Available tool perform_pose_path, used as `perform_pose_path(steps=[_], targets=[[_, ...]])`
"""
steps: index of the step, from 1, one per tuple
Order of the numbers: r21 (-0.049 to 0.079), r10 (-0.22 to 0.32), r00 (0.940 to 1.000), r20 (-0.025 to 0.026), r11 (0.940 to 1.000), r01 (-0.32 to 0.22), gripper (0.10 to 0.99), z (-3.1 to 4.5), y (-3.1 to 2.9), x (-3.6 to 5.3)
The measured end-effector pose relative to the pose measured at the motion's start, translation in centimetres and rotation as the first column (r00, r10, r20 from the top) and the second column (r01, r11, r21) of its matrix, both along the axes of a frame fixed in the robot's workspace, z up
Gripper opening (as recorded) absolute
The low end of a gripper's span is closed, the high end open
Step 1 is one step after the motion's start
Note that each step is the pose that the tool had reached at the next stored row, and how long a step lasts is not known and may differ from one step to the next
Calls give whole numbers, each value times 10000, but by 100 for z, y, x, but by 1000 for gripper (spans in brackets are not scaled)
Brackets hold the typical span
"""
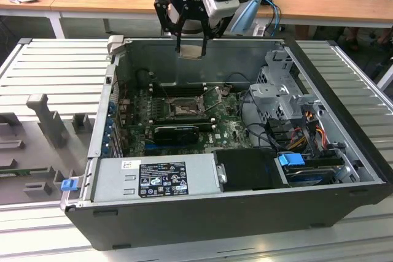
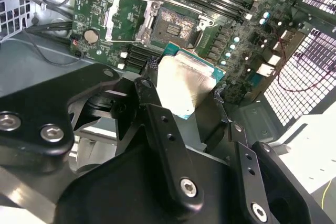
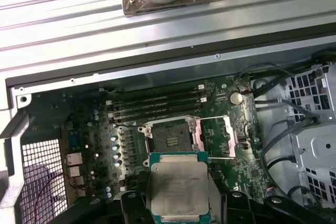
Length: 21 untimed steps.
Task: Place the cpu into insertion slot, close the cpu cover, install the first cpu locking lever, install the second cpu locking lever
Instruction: 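Place the cpu into insertion slot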
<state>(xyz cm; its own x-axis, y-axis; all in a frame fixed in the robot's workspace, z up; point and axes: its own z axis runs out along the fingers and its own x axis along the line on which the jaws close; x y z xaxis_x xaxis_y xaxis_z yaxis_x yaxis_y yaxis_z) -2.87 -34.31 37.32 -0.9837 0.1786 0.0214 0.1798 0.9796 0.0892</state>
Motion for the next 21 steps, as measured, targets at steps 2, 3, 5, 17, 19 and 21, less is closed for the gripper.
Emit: perform_pose_path(steps=[2, 3, 5, 17, 19, 21], targets=[[-8, -225, 9997, -1, 9997, 225, 529, 0, 0, -1], [-10, -413, 9991, -1, 9991, 413, 529, -1, 0, 0], [-9, -904, 9959, -1, 9959, 904, 529, -6, 0, 0], [-7, -2428, 9701, 0, 9701, 2428, 529, -22, 0, -65], [-8, -2507, 9681, -4, 9681, 2507, 529, -28, 0, -74], [-14, -2522, 9677, -26, 9677, 2522, 529, -46, -14, -75]])
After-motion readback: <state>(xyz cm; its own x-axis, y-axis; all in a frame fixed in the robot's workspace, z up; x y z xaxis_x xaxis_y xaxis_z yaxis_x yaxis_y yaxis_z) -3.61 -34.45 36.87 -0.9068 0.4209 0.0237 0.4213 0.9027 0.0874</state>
